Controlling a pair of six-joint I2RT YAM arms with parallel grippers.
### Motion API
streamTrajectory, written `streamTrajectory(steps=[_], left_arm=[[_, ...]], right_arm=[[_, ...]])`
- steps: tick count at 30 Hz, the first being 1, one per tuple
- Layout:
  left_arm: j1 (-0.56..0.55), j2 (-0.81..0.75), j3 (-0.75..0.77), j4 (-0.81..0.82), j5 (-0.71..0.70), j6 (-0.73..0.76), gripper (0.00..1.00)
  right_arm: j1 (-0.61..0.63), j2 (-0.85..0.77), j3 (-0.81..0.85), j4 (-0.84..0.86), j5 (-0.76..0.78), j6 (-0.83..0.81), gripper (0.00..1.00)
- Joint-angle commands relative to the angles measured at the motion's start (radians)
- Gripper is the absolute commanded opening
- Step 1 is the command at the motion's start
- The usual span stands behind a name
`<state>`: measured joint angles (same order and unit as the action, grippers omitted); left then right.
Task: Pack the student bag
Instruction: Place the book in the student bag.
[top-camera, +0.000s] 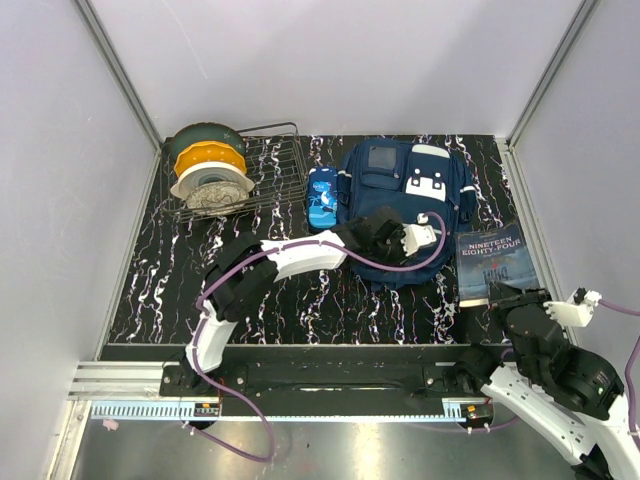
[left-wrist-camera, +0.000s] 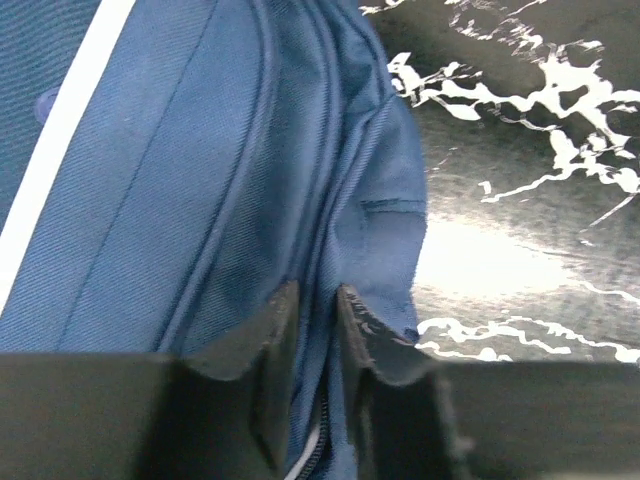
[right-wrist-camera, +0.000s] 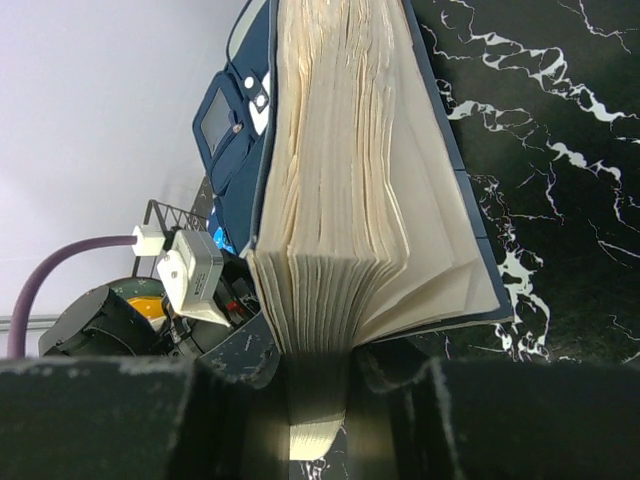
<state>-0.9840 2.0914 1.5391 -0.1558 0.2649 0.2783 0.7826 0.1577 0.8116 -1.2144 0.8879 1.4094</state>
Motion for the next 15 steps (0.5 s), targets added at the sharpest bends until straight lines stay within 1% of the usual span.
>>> streamTrajectory(steps=[1,4,7,12,15], left_arm=[[-0.004,-0.001,0.035,0.013,-0.055,-0.010,0.19],[-0.005,-0.024,0.032,0.009,-0.036,-0.024,0.07],[-0.007,-0.039,0.033,-0.001,-0.027,-0.031,0.00],[-0.007,-0.062,0.065,-0.044,-0.039,-0.040,0.00],[-0.005,-0.105,0.065,-0.030,-0.046,-0.050,0.00]], right_arm=[[-0.002,-0.015,0.049,0.061,0.051,0.051,0.00],[-0.002,-0.018,0.046,0.056,0.052,0.056,0.00],[-0.002,-0.020,0.044,0.050,0.054,0.062,0.00],[-0.003,-0.035,0.041,0.027,0.051,0.080,0.00],[-0.002,-0.046,0.028,0.003,0.057,0.105,0.00]])
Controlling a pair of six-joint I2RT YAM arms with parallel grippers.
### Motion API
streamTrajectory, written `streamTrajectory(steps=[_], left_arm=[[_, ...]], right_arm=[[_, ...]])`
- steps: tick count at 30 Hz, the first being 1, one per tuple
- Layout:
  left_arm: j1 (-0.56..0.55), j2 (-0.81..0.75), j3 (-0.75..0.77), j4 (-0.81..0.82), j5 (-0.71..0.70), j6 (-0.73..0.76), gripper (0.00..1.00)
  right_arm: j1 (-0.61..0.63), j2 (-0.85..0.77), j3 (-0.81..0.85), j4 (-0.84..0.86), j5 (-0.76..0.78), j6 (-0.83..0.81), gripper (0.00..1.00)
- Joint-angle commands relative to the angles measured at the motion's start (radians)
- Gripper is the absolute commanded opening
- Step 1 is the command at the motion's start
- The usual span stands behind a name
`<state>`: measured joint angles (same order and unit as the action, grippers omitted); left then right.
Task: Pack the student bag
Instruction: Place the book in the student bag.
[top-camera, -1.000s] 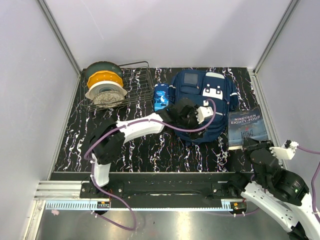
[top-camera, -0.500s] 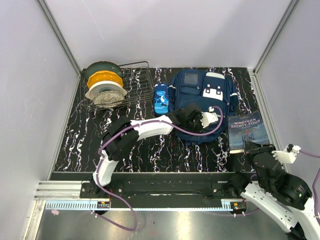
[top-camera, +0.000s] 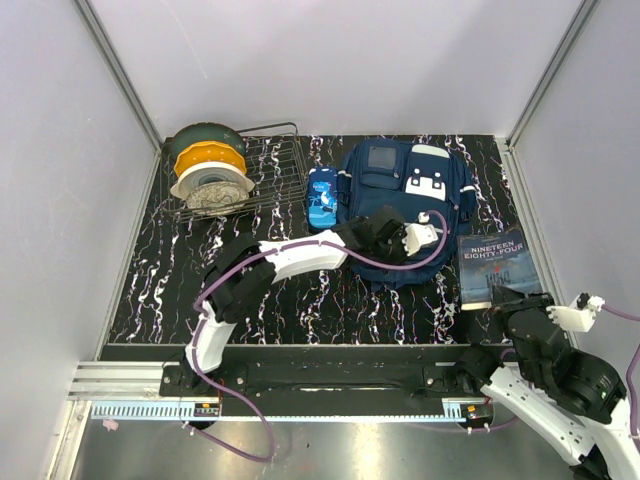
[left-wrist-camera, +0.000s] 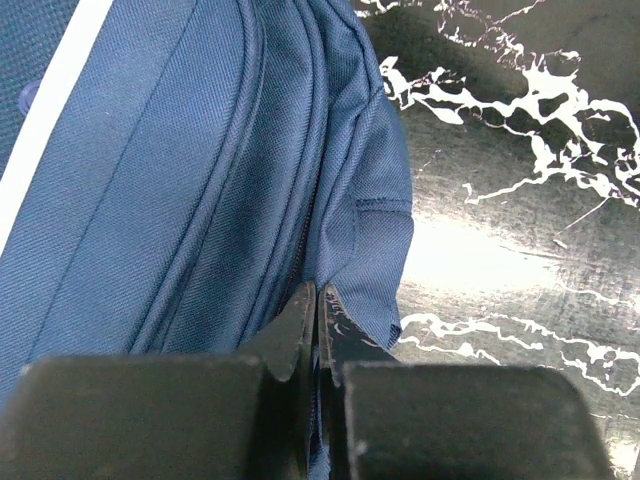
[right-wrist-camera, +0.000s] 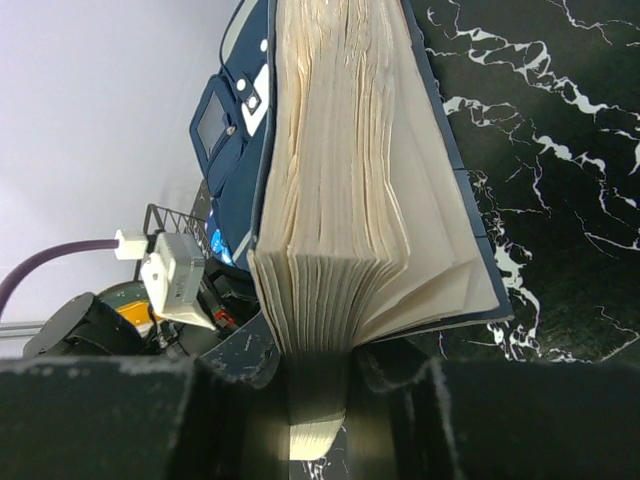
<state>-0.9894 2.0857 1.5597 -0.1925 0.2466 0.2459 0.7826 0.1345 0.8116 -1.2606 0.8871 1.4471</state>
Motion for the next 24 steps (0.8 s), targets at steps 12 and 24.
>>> streamTrajectory(steps=[12,24], left_arm=[[0.000,-0.269,0.077,0.021,-0.088,-0.030,0.00],[-0.020,-0.285,0.267,-0.039,-0.104,-0.129,0.00]], right_arm=[[-0.002,-0.055,-0.003,-0.013,0.032,0.114,0.00],[-0.002,-0.118,-0.187,0.326,-0.249,-0.040,0.00]])
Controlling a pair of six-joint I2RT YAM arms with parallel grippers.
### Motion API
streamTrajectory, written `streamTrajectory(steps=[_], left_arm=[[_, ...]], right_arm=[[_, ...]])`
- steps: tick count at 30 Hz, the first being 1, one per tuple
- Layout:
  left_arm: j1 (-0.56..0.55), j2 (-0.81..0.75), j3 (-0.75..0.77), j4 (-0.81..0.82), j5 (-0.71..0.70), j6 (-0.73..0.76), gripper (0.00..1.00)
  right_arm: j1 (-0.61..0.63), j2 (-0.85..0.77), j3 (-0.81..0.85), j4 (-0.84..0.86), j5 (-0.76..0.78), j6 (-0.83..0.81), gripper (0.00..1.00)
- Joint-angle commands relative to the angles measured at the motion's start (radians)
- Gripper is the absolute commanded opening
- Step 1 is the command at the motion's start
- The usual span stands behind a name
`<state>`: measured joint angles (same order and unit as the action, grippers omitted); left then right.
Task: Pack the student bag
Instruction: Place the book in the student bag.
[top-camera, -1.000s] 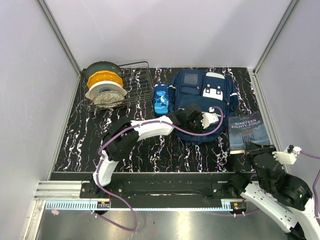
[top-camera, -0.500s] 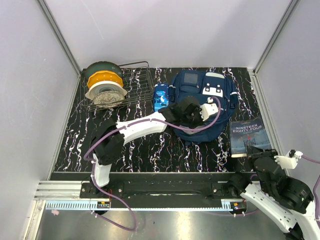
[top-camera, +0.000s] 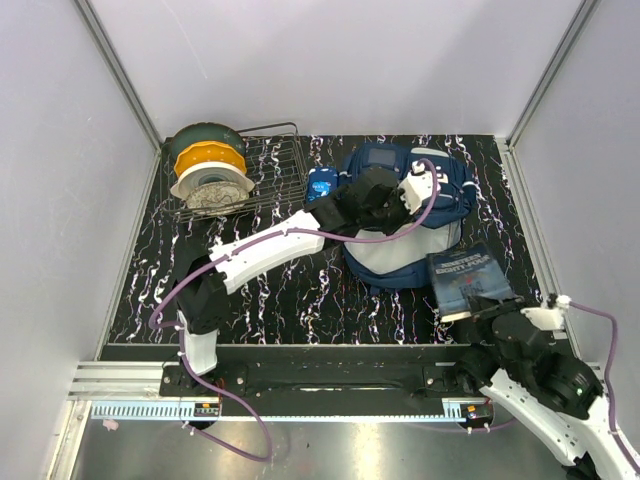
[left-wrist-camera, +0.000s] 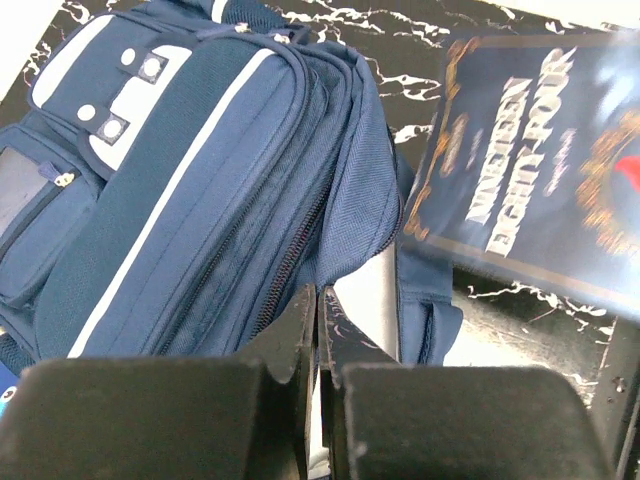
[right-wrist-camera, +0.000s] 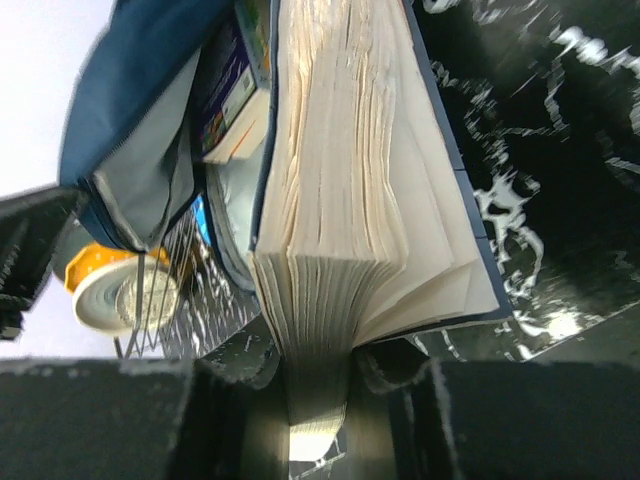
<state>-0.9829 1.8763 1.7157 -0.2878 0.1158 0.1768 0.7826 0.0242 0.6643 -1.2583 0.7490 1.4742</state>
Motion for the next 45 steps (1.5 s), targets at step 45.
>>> streamTrajectory(steps=[45], left_arm=[[-0.137,-0.175,0.203,-0.022,0.053,-0.263,0.00]], right_arm=[[-0.146,0.979,-0.195,1.310,-0.028,0.100,0.21]])
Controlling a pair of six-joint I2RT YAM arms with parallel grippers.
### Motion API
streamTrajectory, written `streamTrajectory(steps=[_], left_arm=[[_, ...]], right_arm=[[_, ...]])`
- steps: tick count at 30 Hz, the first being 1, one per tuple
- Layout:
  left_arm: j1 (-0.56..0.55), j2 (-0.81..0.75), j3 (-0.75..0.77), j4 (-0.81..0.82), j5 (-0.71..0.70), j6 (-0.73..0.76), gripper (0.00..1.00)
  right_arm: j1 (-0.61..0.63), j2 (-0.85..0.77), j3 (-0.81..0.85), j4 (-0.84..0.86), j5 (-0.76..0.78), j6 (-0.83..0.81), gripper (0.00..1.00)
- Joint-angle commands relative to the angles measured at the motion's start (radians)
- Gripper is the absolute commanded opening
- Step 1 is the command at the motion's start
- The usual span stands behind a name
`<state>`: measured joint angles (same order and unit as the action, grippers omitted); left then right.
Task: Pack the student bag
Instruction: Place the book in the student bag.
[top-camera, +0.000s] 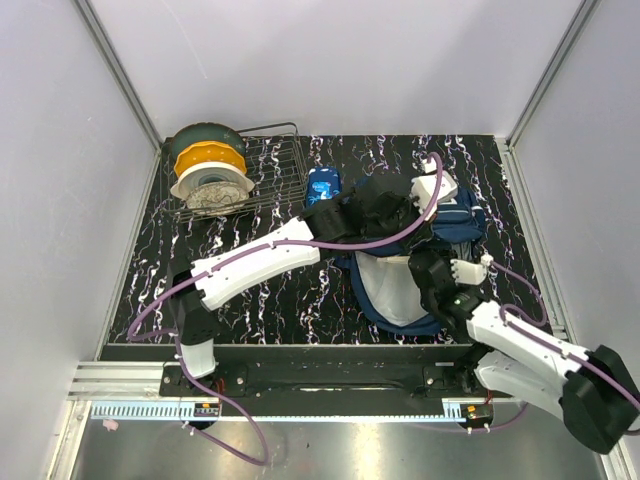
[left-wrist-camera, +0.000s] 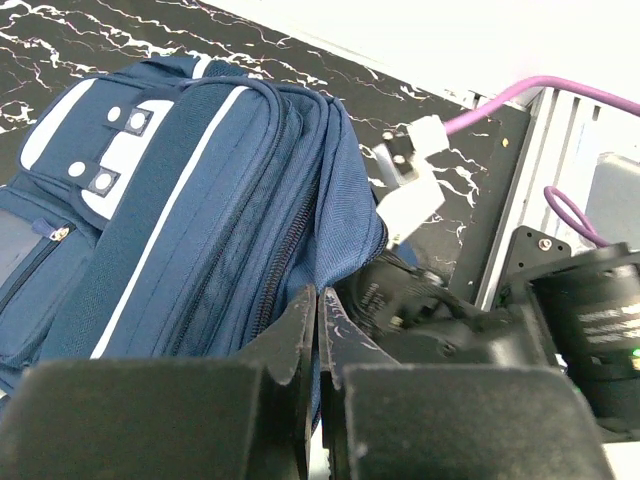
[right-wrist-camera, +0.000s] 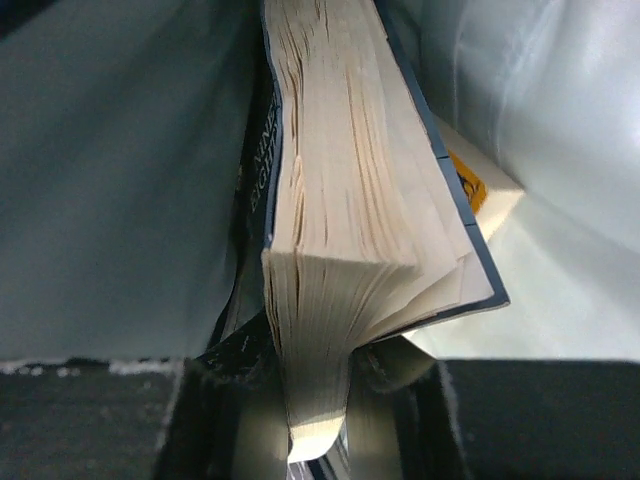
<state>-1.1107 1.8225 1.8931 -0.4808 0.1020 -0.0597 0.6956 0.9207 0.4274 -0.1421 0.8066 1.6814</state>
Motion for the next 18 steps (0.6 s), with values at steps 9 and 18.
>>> streamTrajectory(steps=[9,18], left_arm=[[0.020,-0.143,-0.026,0.200,0.025,-0.052,0.00],[0.084,-0.144,-0.077,0.237,0.047,-0.130,0.00]], right_arm=[[-0.168,0.135,0.008,0.317,-0.354,-0.229,0.53],[-0.169,-0.112,-0.091,0.210,-0.514,-0.282,0.80]])
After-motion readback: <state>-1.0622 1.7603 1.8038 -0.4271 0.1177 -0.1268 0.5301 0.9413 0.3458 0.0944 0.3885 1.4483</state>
